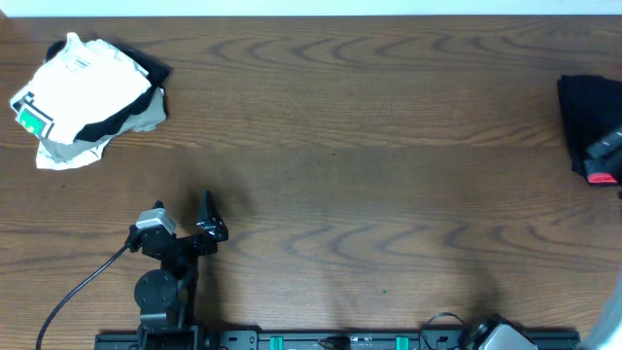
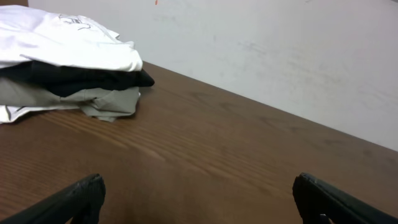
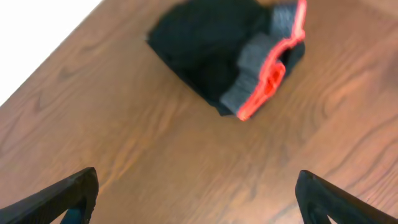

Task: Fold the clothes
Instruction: 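Reach the right gripper to the black garment at the right edge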

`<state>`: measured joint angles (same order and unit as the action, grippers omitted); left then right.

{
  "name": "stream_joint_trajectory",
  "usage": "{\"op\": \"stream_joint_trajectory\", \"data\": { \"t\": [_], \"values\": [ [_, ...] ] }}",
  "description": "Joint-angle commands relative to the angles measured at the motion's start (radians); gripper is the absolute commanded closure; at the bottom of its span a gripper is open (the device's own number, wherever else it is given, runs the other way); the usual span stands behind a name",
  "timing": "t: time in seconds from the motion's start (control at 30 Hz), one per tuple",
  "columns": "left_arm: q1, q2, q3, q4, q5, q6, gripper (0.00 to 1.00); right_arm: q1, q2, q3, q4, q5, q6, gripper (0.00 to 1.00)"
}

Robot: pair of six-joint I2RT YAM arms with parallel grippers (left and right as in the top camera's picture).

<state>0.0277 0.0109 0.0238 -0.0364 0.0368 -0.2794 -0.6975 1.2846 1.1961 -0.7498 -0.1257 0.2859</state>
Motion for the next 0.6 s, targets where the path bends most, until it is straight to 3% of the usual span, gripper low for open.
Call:
{"op": "stream_joint_trajectory", "data": {
  "t": [0.0, 0.57],
  "values": [
    [-0.005, -0.007, -0.02, -0.034, -0.03, 0.021, 0.02, -0.082, 0.048, 0.021, 0.005, -0.141, 0.013, 0.01],
    [-0.005, -0.007, -0.02, -0.034, -0.03, 0.021, 0.02, -0.228, 0.405, 0.022, 0.29, -0.126, 0.012, 0.05]
  ]
}}
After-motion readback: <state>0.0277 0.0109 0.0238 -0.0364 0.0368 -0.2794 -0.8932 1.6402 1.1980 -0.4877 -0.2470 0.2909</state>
